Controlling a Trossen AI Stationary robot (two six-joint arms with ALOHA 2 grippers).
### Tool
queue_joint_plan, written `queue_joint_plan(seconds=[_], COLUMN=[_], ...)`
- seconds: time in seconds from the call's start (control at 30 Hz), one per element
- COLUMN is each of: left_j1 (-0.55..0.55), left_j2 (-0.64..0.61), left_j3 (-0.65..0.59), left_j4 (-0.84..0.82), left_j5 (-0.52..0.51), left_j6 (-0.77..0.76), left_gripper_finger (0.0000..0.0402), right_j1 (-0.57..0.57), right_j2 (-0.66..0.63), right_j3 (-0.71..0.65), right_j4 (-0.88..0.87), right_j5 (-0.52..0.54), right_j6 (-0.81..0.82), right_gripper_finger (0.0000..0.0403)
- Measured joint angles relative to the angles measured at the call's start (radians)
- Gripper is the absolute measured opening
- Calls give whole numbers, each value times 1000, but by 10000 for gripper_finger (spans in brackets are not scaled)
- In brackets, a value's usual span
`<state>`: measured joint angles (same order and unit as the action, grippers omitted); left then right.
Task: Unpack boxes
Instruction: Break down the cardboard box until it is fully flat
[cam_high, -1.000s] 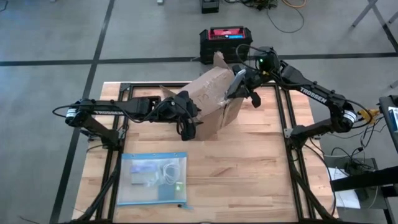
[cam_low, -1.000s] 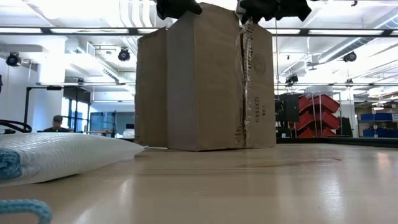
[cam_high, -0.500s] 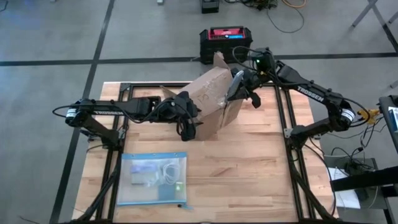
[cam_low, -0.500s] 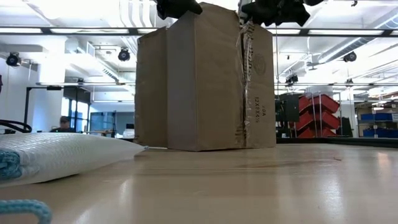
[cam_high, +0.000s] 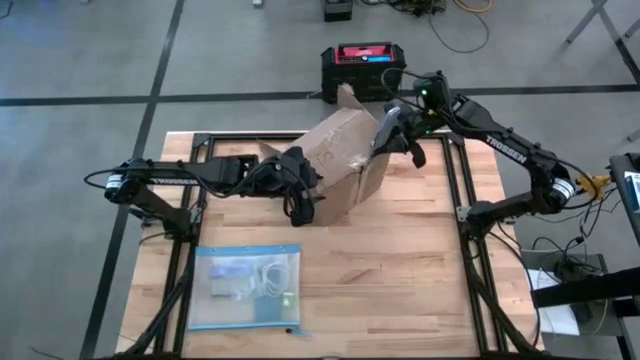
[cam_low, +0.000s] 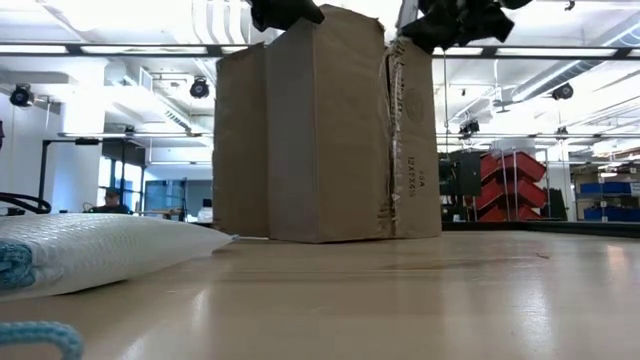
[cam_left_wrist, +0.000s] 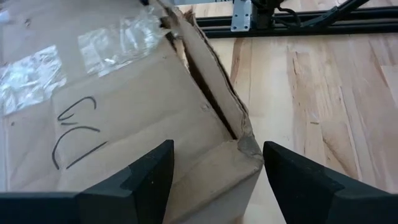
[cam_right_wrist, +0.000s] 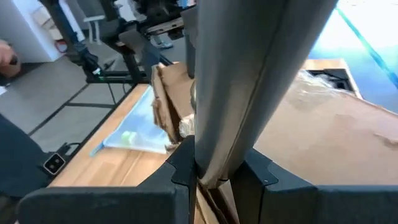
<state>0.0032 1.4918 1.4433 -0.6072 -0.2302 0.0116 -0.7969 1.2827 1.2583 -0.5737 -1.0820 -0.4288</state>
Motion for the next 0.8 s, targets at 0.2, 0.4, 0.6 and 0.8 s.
queue_joint_plan(seconds=[0.2, 0.4, 0.6, 0.8], left_j1=[0, 7, 19, 21], left_j2=[0, -1, -13, -31], left_j3=[0, -1, 6, 32], left_j4=[2, 21, 43, 79], left_j5=[2, 4, 11, 5], left_j6=[-6, 7, 28, 67], left_gripper_finger=[237, 229, 233, 237], right_j1=[-49, -28, 55, 104], right_j2=[-49, -77, -71, -71], right_j3=[-5, -9, -8, -7], right_j4=[-89, -109, -74, -45], right_j5=[1, -5, 1, 115], right_j6=[-35, -27, 9, 44], right_gripper_finger=[47, 47, 47, 47])
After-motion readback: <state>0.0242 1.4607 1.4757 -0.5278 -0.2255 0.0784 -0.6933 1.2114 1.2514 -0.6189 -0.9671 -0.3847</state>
